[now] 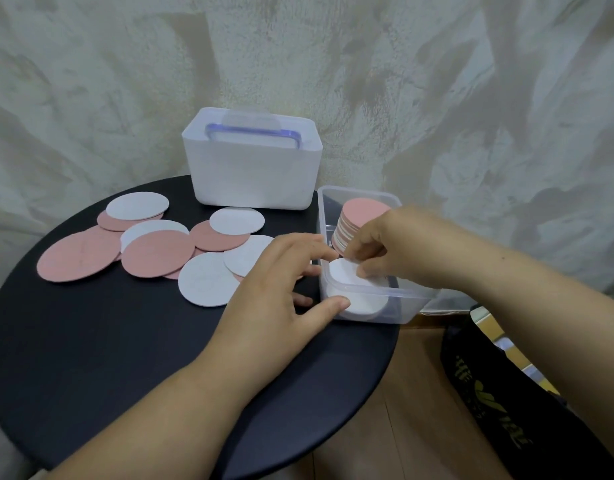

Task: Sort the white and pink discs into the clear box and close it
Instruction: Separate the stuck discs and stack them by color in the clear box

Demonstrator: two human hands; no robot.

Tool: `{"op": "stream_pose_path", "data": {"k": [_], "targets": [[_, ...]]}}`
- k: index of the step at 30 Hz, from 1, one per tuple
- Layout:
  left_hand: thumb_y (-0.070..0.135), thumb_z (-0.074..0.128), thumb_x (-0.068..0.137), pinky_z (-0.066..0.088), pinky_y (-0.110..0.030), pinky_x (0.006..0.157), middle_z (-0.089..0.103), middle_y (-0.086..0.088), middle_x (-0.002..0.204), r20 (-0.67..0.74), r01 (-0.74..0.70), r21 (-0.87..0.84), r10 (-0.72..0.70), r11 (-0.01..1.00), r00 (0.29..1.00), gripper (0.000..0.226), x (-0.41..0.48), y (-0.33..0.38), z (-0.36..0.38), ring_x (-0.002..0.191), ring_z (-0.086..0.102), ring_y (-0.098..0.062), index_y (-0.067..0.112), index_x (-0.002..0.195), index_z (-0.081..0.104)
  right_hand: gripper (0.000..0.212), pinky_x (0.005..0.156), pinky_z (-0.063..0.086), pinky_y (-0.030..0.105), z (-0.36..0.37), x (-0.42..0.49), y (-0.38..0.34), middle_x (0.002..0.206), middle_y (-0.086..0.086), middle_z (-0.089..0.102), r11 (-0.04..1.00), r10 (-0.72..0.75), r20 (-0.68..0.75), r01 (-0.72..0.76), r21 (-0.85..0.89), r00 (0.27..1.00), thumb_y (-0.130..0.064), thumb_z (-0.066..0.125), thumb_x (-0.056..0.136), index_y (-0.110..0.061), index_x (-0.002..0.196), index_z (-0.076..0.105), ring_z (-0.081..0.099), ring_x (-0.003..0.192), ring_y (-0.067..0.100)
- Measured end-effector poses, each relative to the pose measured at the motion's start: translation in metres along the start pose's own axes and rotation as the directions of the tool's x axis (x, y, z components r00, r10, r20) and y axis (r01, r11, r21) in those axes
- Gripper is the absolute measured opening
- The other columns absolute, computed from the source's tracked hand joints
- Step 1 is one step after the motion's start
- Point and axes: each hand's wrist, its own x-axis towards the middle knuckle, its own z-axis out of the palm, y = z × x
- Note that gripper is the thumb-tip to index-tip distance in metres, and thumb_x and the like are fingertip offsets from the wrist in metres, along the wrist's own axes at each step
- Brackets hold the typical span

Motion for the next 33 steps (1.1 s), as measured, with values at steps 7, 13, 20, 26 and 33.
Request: {"op": "stream_pose_path", "data": {"k": [7,13,20,26,33], "targets": [[0.015,0.075,0.074,0.052,-0.012,0.071,0.046,0.023,0.118,-0.002,0.009,0.001,-0.009,1.000,1.000,0.047,-0.001,0.002,0.000,0.103,0.050,0.008,0.046,0.098,0.050,0.023,0.086,0.049,0.029,-0.002,0.000,-0.003,0.102,-0.005,0.069,0.999,0.017,-0.008,-0.017,-0.040,1.000,-0.024,0.068,0.082,-0.022,0.105,0.068,0.062,0.095,0.014],[0.016,0.071,0.079,0.049,-0.011,0.077,0.055,0.019,0.114,-0.028,0.064,-0.036,-0.065,0.997,0.998,0.043,-0.006,0.009,-0.012,0.104,0.052,0.008,0.042,0.109,0.053,0.016,0.065,0.040,0.003,-0.011,-0.015,-0.009,0.088,-0.010,0.067,0.996,-0.043,-0.221,0.059,0.063,0.974,-0.022,0.066,0.083,-0.022,0.099,0.070,0.054,0.073,-0.001],[0.017,0.059,0.087,0.035,-0.006,0.081,0.054,0.030,0.110,-0.284,0.201,0.367,-0.096,0.908,0.954,0.027,-0.023,-0.005,-0.077,0.099,0.046,0.013,0.033,0.108,0.061,0.013,0.070,0.043,0.006,-0.008,-0.019,-0.066,0.081,-0.016,0.067,0.901,-0.129,-0.370,0.265,0.345,0.920,-0.026,0.064,0.085,-0.024,0.096,0.072,0.059,0.074,-0.005],[0.030,0.048,0.094,0.019,-0.026,0.110,0.024,0.006,0.153,-0.136,0.342,0.630,-0.334,0.697,0.933,0.049,-0.035,-0.022,-0.116,0.141,0.018,-0.010,0.024,0.140,0.036,0.029,0.099,0.039,0.028,0.038,0.002,-0.110,0.123,-0.008,0.059,0.905,-0.187,-0.242,0.263,0.334,0.952,-0.032,0.057,0.088,-0.028,0.117,0.061,0.051,0.114,0.008],[0.037,0.040,0.096,0.028,-0.024,0.104,0.030,0.016,0.148,-0.030,0.210,0.718,-0.272,0.664,0.962,0.042,-0.047,-0.021,-0.110,0.135,0.028,-0.007,0.034,0.138,0.039,0.055,0.116,0.011,0.033,0.083,0.003,-0.103,0.155,-0.002,0.014,0.985,-0.117,-0.228,0.143,0.100,0.967,-0.044,0.038,0.096,-0.021,0.145,0.026,0.004,0.144,0.018]]}}
